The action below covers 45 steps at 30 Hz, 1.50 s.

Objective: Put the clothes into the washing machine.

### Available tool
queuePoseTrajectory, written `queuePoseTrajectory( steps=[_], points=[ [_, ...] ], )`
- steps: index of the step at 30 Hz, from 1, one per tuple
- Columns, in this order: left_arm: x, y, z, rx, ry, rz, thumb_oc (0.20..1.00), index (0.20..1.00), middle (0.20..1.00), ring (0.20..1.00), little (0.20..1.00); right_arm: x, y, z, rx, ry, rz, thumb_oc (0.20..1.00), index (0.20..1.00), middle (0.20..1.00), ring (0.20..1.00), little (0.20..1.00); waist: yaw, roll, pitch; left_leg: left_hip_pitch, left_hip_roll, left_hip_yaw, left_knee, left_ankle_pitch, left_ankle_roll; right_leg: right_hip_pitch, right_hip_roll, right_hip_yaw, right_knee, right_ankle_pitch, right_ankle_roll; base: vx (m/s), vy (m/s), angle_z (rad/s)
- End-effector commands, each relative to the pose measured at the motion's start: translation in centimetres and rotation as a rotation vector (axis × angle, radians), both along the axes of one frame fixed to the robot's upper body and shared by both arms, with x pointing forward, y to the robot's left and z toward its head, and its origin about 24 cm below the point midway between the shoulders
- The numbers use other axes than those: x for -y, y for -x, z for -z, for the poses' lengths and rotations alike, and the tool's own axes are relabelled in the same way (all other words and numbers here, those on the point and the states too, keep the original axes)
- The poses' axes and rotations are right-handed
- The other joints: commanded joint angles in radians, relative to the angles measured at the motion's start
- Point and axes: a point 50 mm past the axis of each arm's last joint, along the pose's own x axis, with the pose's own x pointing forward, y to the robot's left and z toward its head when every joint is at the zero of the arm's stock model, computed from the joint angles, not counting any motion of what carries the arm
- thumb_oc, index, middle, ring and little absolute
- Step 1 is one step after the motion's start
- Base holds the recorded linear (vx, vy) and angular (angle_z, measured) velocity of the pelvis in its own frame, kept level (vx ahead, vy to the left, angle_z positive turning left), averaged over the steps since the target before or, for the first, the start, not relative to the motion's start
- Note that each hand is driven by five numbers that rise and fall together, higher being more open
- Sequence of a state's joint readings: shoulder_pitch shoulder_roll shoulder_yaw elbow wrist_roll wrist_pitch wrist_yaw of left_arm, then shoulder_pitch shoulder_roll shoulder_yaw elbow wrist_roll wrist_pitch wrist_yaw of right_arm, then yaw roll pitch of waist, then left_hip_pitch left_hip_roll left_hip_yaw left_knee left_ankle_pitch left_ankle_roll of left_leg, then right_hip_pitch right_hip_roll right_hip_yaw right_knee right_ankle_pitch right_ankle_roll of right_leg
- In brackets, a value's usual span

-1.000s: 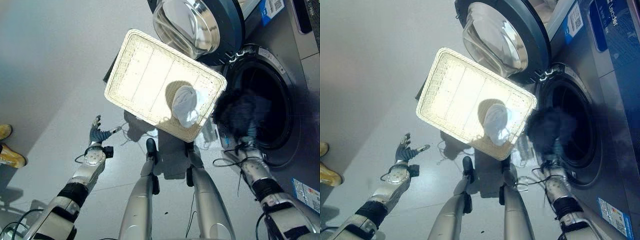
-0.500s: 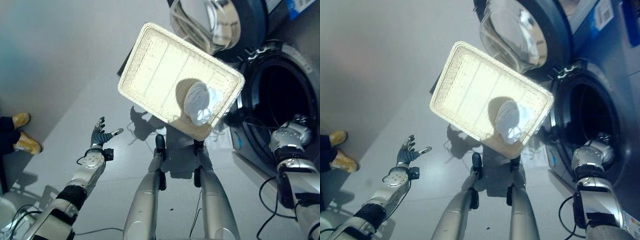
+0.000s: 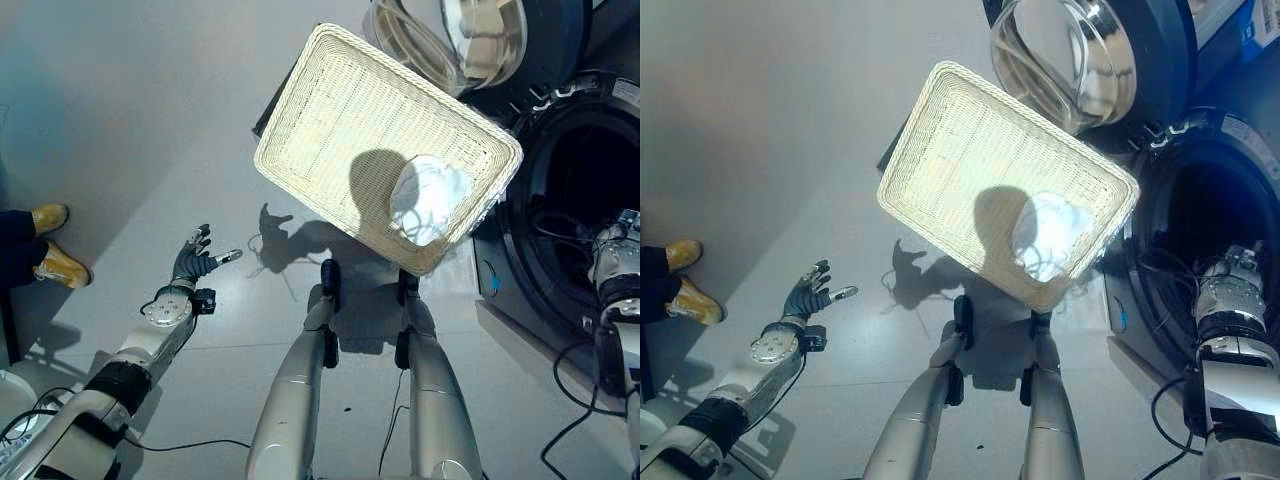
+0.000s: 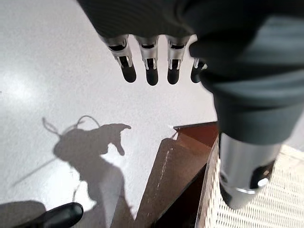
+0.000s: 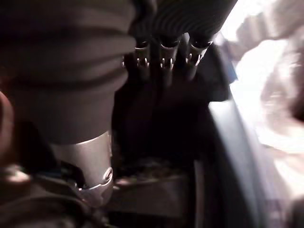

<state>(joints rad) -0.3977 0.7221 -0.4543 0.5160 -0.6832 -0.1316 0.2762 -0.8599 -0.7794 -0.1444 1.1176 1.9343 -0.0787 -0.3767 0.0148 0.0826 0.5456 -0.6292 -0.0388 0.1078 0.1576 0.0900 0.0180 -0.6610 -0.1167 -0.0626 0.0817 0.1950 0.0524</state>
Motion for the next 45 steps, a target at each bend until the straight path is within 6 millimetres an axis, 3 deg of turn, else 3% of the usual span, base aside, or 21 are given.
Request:
queuePoseTrajectory(
  steps=[1,4,9,10,15,17,18,20,24,26,27,29,30,31,32,35,36,38,45],
  points=[
    [-0.5,0.0,0.1,0.016,0.020,-0.044,1.000,1.000,1.000,1.000,1.000,2.2,1.4,-1.6,-0.022,0.260,-0.058,1.000,1.000,1.000,1.000,1.000,-0.011,0.028,-0.026,-0.012,-0.017,-0.026,0.003,-0.029,-0.067,0.000,0.077,-0.111,0.132,-0.161,-0.009,0.00,0.000,0.00],
    [0.0,0.3,1.0,-0.002,0.047,-0.058,1.000,1.000,1.000,1.000,1.000,0.8,0.5,-0.7,-0.075,0.420,-0.126,1.000,1.000,1.000,1.000,1.000,-0.013,0.030,-0.026,-0.005,-0.016,-0.022,-0.014,-0.022,-0.066,0.000,0.082,-0.112,0.131,-0.161,-0.009,-0.04,0.041,-0.03],
    [0.2,1.2,3.1,-0.060,0.093,-0.101,1.000,1.000,1.000,1.000,1.000,-1.5,-0.2,0.4,0.010,0.496,-0.154,1.000,1.000,1.000,1.000,1.000,-0.022,0.028,-0.026,0.000,-0.014,-0.014,-0.021,-0.019,-0.068,-0.002,0.088,-0.107,0.138,-0.167,-0.011,-0.03,0.074,-0.04],
    [0.5,1.9,4.5,-0.088,0.120,-0.126,1.000,1.000,1.000,1.000,1.000,-3.1,-0.4,2.1,0.039,0.460,-0.185,1.000,1.000,1.000,1.000,1.000,-0.029,0.027,-0.026,0.003,-0.012,-0.009,-0.026,-0.017,-0.069,-0.002,0.090,-0.104,0.138,-0.170,-0.011,-0.03,0.110,-0.04],
    [1.4,3.3,7.3,-0.143,0.187,-0.180,1.000,1.000,1.000,1.000,1.000,-7.4,0.3,7.0,0.081,0.386,-0.277,1.000,1.000,1.000,1.000,1.000,-0.047,0.026,-0.026,0.014,-0.009,0.003,-0.051,-0.011,-0.065,-0.002,0.097,-0.090,0.133,-0.171,-0.011,-0.04,0.115,-0.02],
    [1.5,3.5,7.6,-0.149,0.195,-0.189,1.000,1.000,1.000,1.000,1.000,-8.0,0.5,7.5,0.096,0.371,-0.287,1.000,1.000,1.000,1.000,1.000,-0.050,0.024,-0.026,0.015,-0.007,0.005,-0.054,-0.009,-0.065,-0.003,0.098,-0.087,0.132,-0.170,-0.011,-0.04,0.095,0.00],
    [2.1,4.0,8.4,-0.163,0.220,-0.215,1.000,1.000,1.000,1.000,1.000,-10.1,1.0,9.2,0.115,0.343,-0.333,1.000,1.000,1.000,1.000,1.000,-0.059,0.020,-0.026,0.016,-0.008,0.005,-0.065,-0.004,-0.061,-0.005,0.103,-0.078,0.128,-0.167,-0.011,-0.05,0.104,0.00],
    [2.6,4.4,9.0,-0.173,0.237,-0.235,1.000,1.000,1.000,1.000,1.000,-11.8,1.5,10.3,0.117,0.358,-0.387,1.000,1.000,1.000,1.000,1.000,-0.067,0.016,-0.026,0.017,-0.007,0.006,-0.076,0.002,-0.058,-0.006,0.106,-0.069,0.122,-0.162,-0.009,-0.06,0.122,0.00],
    [3.2,4.8,9.5,-0.180,0.252,-0.250,1.000,1.000,1.000,1.000,1.000,-13.7,2.2,10.8,0.102,0.455,-0.442,1.000,1.000,1.000,1.000,1.000,-0.075,0.012,-0.026,0.022,-0.007,0.008,-0.092,0.009,-0.054,-0.006,0.107,-0.061,0.113,-0.155,-0.007,-0.05,0.089,-0.03],
    [3.5,5.3,9.8,-0.185,0.273,-0.264,1.000,1.000,1.000,1.000,1.000,-15.6,2.9,9.5,0.076,0.745,-0.476,1.000,1.000,1.000,1.000,1.000,-0.083,0.011,-0.026,0.025,-0.005,0.013,-0.108,0.019,-0.051,-0.005,0.108,-0.052,0.104,-0.150,-0.004,-0.07,0.142,-0.04],
    [3.5,5.4,9.9,-0.186,0.276,-0.266,1.000,1.000,1.000,1.000,1.000,-15.8,2.9,9.2,0.072,0.804,-0.477,1.000,1.000,1.000,1.000,1.000,-0.084,0.010,-0.026,0.026,-0.005,0.014,-0.110,0.020,-0.051,-0.004,0.108,-0.051,0.103,-0.149,-0.004,-0.07,0.137,-0.02],
    [3.8,5.9,10.2,-0.191,0.297,-0.280,1.000,1.000,1.000,1.000,1.000,-17.6,3.7,6.4,0.054,1.178,-0.405,1.000,1.000,1.000,1.000,1.000,-0.090,0.008,-0.026,0.030,-0.006,0.015,-0.123,0.026,-0.048,-0.002,0.107,-0.045,0.096,-0.146,0.000,-0.06,0.132,-0.02],
    [3.9,6.0,10.3,-0.192,0.300,-0.282,1.000,1.000,1.000,1.000,1.000,-17.9,3.9,5.8,0.051,1.251,-0.384,1.000,1.000,1.000,1.000,1.000,-0.091,0.008,-0.026,0.031,-0.006,0.015,-0.125,0.026,-0.048,-0.002,0.107,-0.044,0.095,-0.146,0.002,-0.04,0.109,-0.02],
    [3.9,6.2,10.5,-0.195,0.308,-0.286,1.000,1.000,1.000,1.000,1.000,-18.3,4.3,4.8,0.047,1.371,-0.327,1.000,1.000,1.000,1.000,1.000,-0.093,0.008,-0.026,0.034,-0.007,0.015,-0.129,0.027,-0.047,-0.001,0.106,-0.042,0.093,-0.145,0.005,-0.04,0.135,0.00],
    [4.1,6.4,10.7,-0.202,0.319,-0.289,1.000,1.000,1.000,1.000,1.000,-19.3,4.9,3.2,0.067,1.611,-0.231,1.000,1.000,1.000,1.000,1.000,-0.095,0.009,-0.026,0.039,-0.011,0.015,-0.135,0.028,-0.045,0.003,0.103,-0.042,0.087,-0.142,0.010,-0.04,0.132,0.01],
    [4.2,6.6,10.9,-0.210,0.331,-0.289,1.000,1.000,1.000,1.000,1.000,-20.1,5.2,1.5,0.083,1.817,-0.126,1.000,1.000,1.000,1.000,1.000,-0.094,0.011,-0.026,0.044,-0.015,0.012,-0.137,0.027,-0.044,0.007,0.098,-0.042,0.083,-0.140,0.015,-0.03,0.090,0.01],
    [4.2,6.5,11.1,-0.218,0.337,-0.285,1.000,1.000,1.000,1.000,1.000,-20.6,5.0,0.2,0.087,2.018,-0.040,1.000,1.000,1.000,1.000,1.000,-0.090,0.014,-0.026,0.047,-0.018,0.012,-0.139,0.025,-0.045,0.008,0.092,-0.044,0.082,-0.139,0.022,-0.03,0.087,0.02],
    [4.1,6.4,11.4,-0.236,0.344,-0.277,1.000,1.000,1.000,1.000,1.000,-20.7,4.3,-1.1,0.065,2.231,0.051,1.000,1.000,1.000,1.000,1.000,-0.080,0.019,-0.026,0.054,-0.022,0.009,-0.140,0.023,-0.045,0.016,0.084,-0.048,0.080,-0.140,0.029,-0.02,0.086,0.02],
    [3.2,5.9,11.5,-0.263,0.321,-0.248,1.000,1.000,1.000,1.000,1.000,-19.8,2.0,-2.8,-0.068,2.447,0.092,1.000,1.000,1.000,1.000,1.000,-0.053,0.014,-0.026,0.055,-0.023,0.001,-0.136,0.019,-0.047,0.023,0.073,-0.069,0.081,-0.144,0.041,-0.01,0.004,0.14]
  ],
)
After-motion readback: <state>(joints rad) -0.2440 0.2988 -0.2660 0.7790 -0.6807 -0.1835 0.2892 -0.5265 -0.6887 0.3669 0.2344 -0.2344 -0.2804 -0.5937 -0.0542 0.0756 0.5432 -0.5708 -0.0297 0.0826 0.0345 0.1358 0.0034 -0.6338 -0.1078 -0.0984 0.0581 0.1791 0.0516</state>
